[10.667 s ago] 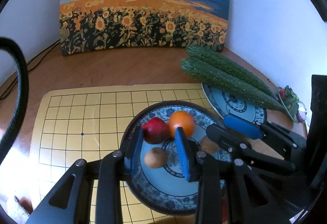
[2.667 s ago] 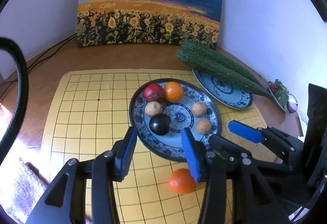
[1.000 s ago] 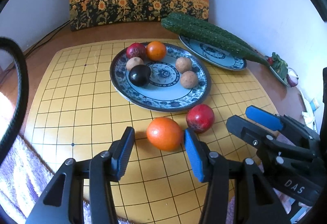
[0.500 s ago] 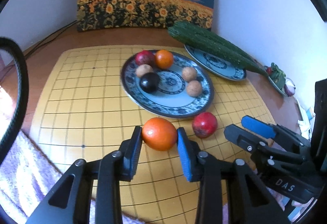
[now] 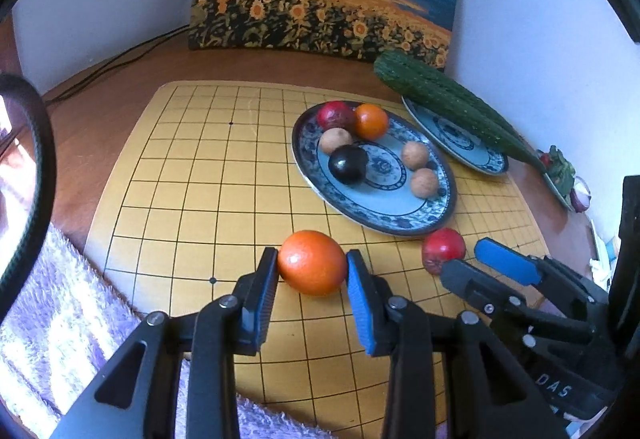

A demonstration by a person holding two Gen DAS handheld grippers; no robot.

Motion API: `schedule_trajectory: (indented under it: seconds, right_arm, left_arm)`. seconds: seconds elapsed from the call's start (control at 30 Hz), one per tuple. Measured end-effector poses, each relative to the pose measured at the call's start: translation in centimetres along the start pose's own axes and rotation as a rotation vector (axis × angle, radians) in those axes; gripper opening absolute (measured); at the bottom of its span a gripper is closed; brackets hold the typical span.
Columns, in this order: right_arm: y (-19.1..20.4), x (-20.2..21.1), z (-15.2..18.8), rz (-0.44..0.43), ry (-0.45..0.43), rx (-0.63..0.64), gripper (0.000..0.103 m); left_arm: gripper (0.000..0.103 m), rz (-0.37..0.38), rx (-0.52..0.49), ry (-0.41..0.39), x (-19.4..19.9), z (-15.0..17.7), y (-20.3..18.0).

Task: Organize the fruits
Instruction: 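Hold the orange in the left tool while the right tool grasps the red apple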

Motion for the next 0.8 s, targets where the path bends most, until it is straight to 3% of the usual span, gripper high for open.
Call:
schedule_trajectory:
  seconds: [0.63, 0.8]
  right_arm:
    - [0.2, -2.1, 0.1, 0.038, 0.045, 0.029, 0.054]
    - [0.0, -2.2, 0.0, 0.056, 0.045, 0.031, 0.04]
  left_arm:
    - [0.036, 0.011, 0.013, 0.015, -0.3, 0.1, 0.0]
    - [0.036, 0.008, 0.01, 0.013, -0.3, 0.1, 0.0]
Point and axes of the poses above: each gripper's, at about its wrist camera, not at the fingertips, and x roughly against the way its jaws point, y to its left, z to its underside, the point moved 9 cm from there along -x, roughly the way its jaws point, and after that the axes turned 15 degrees about -z, right-handed, at the moved point
